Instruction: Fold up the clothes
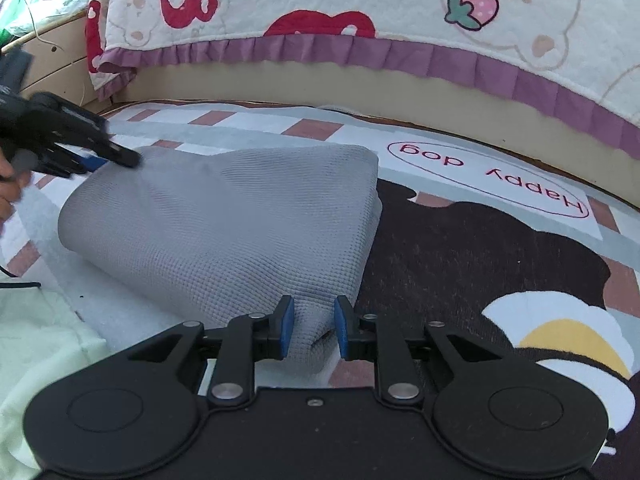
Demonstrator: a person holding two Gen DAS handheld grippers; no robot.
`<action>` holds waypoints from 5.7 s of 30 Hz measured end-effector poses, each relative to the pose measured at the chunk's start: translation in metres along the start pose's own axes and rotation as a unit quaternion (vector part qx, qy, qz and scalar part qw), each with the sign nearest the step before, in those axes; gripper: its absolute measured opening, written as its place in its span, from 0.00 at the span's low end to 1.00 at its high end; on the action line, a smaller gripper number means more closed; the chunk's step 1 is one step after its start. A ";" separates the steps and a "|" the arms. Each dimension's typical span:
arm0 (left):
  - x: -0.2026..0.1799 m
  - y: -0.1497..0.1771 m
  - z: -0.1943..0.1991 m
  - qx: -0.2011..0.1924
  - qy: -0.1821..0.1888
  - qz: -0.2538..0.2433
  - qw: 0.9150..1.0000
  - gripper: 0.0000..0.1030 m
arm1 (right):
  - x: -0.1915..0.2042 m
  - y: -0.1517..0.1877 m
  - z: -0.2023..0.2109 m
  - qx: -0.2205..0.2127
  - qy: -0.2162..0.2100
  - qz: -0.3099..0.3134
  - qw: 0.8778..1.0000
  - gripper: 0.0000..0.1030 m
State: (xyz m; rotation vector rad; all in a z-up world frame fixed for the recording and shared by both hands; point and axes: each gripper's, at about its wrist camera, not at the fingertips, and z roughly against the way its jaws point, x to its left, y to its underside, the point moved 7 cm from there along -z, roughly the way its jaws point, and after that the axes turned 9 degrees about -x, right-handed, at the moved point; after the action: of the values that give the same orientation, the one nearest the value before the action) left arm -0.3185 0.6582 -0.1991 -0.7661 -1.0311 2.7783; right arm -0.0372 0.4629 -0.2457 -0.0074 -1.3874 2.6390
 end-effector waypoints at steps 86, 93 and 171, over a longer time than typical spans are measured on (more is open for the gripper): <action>-0.113 0.051 -0.007 -0.011 0.127 -0.204 0.971 0.23 | -0.073 -0.041 0.019 -0.109 -0.016 -0.287 0.952 0.30; -0.197 0.073 0.023 -0.009 0.201 -0.191 0.961 0.21 | -0.106 -0.041 0.085 -0.106 0.074 -0.208 0.970 0.29; -0.876 0.167 0.076 -0.098 0.463 -0.425 0.772 0.48 | -0.389 -0.025 0.521 -0.372 0.273 -0.423 0.780 0.55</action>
State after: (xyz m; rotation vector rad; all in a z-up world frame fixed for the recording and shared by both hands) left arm 0.4245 0.2731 0.1188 -1.1217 -1.0323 1.2647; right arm 0.3091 -0.0049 0.0443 -0.1792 -1.5763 1.1332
